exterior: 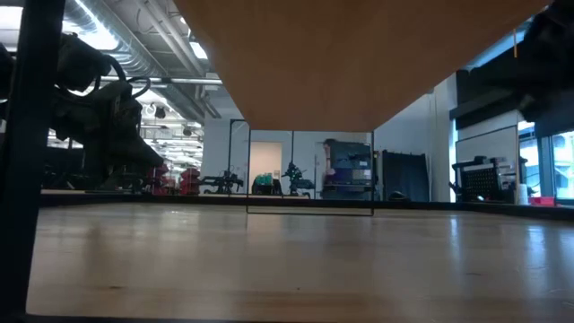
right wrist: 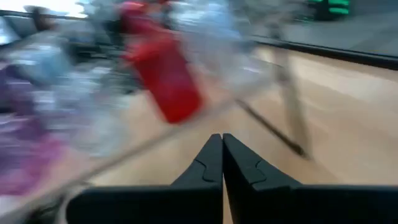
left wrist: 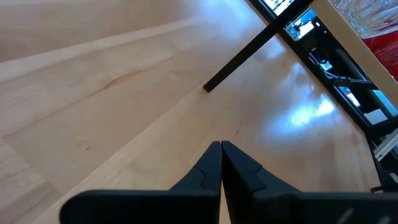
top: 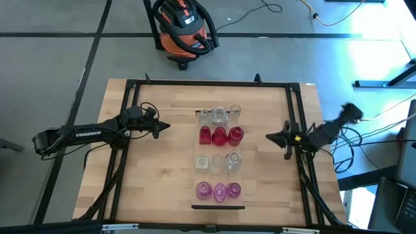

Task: Sort vases onto shelf
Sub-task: Return to Home Position

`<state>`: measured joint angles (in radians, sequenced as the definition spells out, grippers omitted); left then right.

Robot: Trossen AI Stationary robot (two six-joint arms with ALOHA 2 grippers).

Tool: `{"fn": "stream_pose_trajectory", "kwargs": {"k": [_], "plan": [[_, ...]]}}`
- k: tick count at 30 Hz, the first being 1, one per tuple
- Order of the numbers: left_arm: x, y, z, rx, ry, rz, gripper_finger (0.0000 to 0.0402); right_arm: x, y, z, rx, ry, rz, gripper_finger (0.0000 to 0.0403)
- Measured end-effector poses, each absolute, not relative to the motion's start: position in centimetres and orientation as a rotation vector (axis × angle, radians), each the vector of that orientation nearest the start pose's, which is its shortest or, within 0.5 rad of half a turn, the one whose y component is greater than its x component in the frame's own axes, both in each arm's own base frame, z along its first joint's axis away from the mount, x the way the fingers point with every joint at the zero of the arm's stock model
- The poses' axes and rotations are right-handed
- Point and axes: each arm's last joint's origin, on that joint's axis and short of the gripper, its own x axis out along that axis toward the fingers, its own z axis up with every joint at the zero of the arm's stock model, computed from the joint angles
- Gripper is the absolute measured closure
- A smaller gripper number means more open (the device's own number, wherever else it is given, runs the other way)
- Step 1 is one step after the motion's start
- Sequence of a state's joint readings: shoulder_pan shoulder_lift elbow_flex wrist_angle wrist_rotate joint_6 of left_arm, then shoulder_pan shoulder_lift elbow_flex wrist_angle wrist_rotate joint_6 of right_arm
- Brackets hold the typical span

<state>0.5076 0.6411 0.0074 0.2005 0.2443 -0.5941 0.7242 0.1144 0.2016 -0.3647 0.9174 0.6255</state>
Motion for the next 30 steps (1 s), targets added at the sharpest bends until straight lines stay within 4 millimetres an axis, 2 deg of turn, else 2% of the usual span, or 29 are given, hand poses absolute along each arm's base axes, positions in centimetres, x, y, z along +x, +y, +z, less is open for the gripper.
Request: {"fn": "stream_pose_trajectory", "kwargs": {"k": [2, 5, 7, 15, 20, 30], "plan": [[11.6, 5.6, 12.4, -0.742, 0.318, 0.375, 0.0401, 8.5, 3.4, 19.0, 0.400, 0.081, -0.123, 0.0403], [11.6, 5.6, 12.4, -0.742, 0.318, 0.375, 0.0401, 9.5, 2.7, 17.6, 0.346, 0.061, -0.068, 0.0403], [11.6, 5.6, 12.4, -0.742, 0.318, 0.375, 0.0401, 9.9, 2.0, 16.6, 0.318, 0.076, -0.105, 0.0403], [11.6, 5.6, 12.4, -0.742, 0.319, 0.376, 0.0401, 10.3, -0.3, 16.3, 0.220, 0.062, -0.139, 0.0403], [11.6, 5.6, 12.4, -0.742, 0.319, 0.376, 0.0401, 10.2, -1.5, 16.2, 0.175, 0.060, -0.242, 0.0402], [11.6, 5.6, 12.4, -0.742, 0.319, 0.376, 0.0401, 10.1, -1.9, 16.2, 0.176, 0.054, -0.287, 0.0402]]}}
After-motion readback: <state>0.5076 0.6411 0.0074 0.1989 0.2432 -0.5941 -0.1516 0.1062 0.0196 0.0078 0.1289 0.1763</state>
